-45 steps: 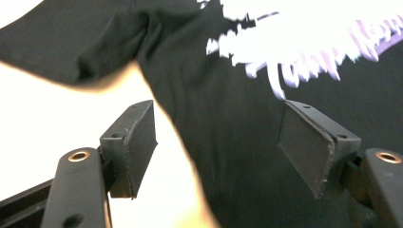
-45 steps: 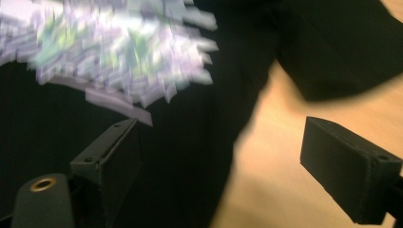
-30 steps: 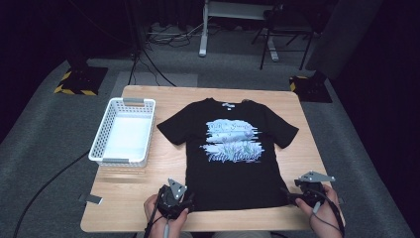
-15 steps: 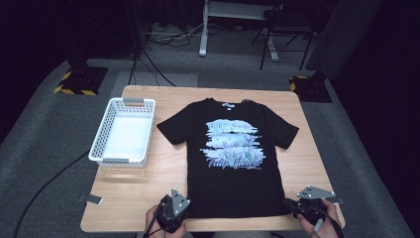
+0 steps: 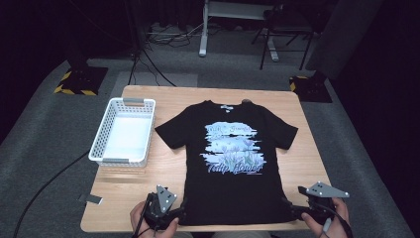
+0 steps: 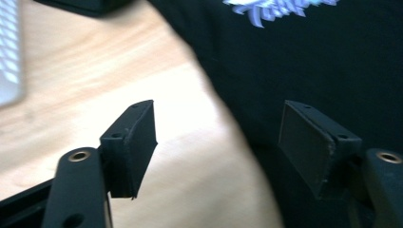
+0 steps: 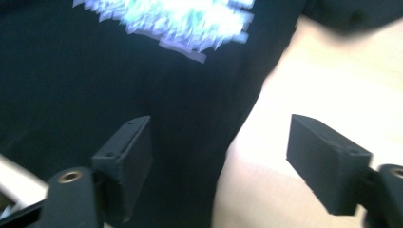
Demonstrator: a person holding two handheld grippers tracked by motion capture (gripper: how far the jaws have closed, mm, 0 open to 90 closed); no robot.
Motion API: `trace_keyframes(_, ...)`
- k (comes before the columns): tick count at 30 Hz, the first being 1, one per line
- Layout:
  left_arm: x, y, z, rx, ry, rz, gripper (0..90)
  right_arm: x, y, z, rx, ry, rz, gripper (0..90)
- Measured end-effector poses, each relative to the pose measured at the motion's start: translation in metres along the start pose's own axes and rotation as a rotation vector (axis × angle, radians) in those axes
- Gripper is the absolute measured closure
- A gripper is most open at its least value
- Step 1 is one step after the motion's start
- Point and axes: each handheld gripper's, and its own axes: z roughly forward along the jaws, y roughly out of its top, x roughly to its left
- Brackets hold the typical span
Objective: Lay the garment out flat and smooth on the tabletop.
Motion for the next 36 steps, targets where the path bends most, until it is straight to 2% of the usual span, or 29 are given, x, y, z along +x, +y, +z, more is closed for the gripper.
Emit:
trace_keyframes(3,0.011,0.005,0.000,-0.015,0.027,-0.008,25.0,-0.011,0.011,0.003,-0.038,-0.008,-0.019,20.4)
trace_keyframes(6,0.021,0.009,-0.001,-0.019,0.046,-0.011,22.1,-0.022,0.019,0.007,-0.041,-0.014,-0.022,19.1)
trace_keyframes(11,0.033,0.013,-0.005,-0.022,0.079,-0.025,22.6,-0.037,0.027,0.006,-0.041,-0.049,-0.012,17.2)
trace_keyframes(14,0.040,0.012,-0.008,-0.032,0.093,-0.052,22.5,-0.045,0.025,0.002,-0.041,-0.077,0.003,16.2)
trace_keyframes(19,0.049,0.009,-0.010,-0.032,0.107,-0.068,22.0,-0.057,0.021,-0.004,-0.052,-0.098,0.031,16.0)
trace_keyframes(23,0.055,0.007,-0.012,-0.042,0.113,-0.071,21.0,-0.065,0.020,-0.007,-0.057,-0.109,0.043,15.8)
trace_keyframes(29,0.065,0.002,-0.014,-0.055,0.107,-0.050,19.8,-0.075,0.017,-0.008,-0.064,-0.115,0.045,13.7)
trace_keyframes(36,0.070,-0.007,-0.015,-0.051,0.123,-0.052,18.9,-0.077,0.008,-0.007,-0.069,-0.107,0.059,13.2)
